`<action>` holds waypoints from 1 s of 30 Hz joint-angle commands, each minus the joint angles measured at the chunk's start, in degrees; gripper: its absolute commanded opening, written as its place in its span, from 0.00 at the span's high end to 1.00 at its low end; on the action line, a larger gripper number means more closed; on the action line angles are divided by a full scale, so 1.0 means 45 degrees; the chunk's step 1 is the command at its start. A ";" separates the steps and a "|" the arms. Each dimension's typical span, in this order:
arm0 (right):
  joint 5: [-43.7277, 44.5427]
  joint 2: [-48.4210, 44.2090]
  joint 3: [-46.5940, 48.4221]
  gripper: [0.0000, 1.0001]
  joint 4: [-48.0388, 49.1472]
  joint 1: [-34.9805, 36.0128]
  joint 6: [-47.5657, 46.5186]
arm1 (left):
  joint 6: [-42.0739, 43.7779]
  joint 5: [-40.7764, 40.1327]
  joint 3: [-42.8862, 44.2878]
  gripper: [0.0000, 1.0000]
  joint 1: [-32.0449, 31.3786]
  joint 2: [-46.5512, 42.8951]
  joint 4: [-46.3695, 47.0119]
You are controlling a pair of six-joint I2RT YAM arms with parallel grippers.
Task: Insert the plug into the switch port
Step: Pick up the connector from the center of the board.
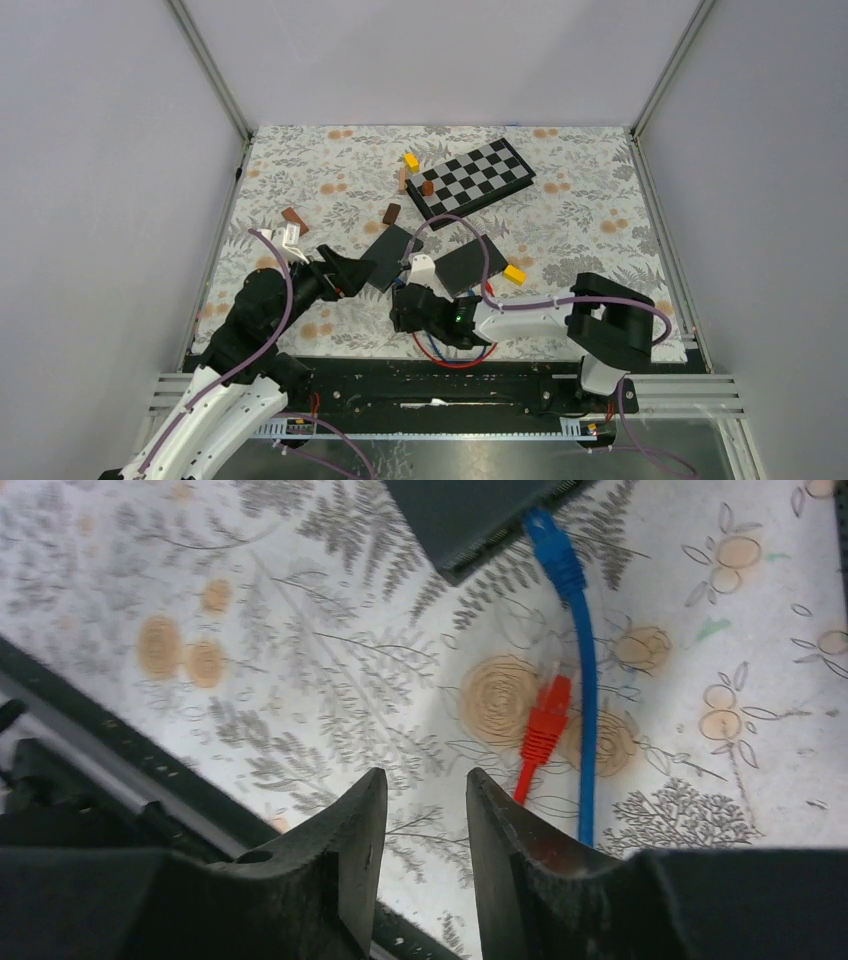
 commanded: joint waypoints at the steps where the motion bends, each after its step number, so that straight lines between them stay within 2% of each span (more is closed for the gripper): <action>1: 0.1338 0.0623 0.0884 0.57 -0.1770 0.0028 0.0678 | 0.0290 -0.0179 0.0382 0.13 0.0024 0.0077 -0.0037; 6: 0.1975 0.1060 0.1373 0.55 -0.3152 0.0068 0.0508 | 0.0305 -0.0256 0.0260 0.12 0.0023 0.0114 -0.0005; 20: 0.2085 0.2471 0.2330 0.55 -0.3427 0.0022 0.0024 | 0.0342 -0.0193 0.0145 0.12 0.0023 0.0175 0.0146; 27: 0.2675 0.2970 0.2977 0.64 -0.4513 -0.0010 -0.0394 | 0.0323 -0.0199 0.0099 0.12 0.0023 0.0054 0.0157; 30: 0.2683 0.2900 0.2863 0.75 -0.4542 -0.0009 -0.0403 | 0.0304 -0.0227 0.0055 0.12 0.0023 -0.0027 0.0192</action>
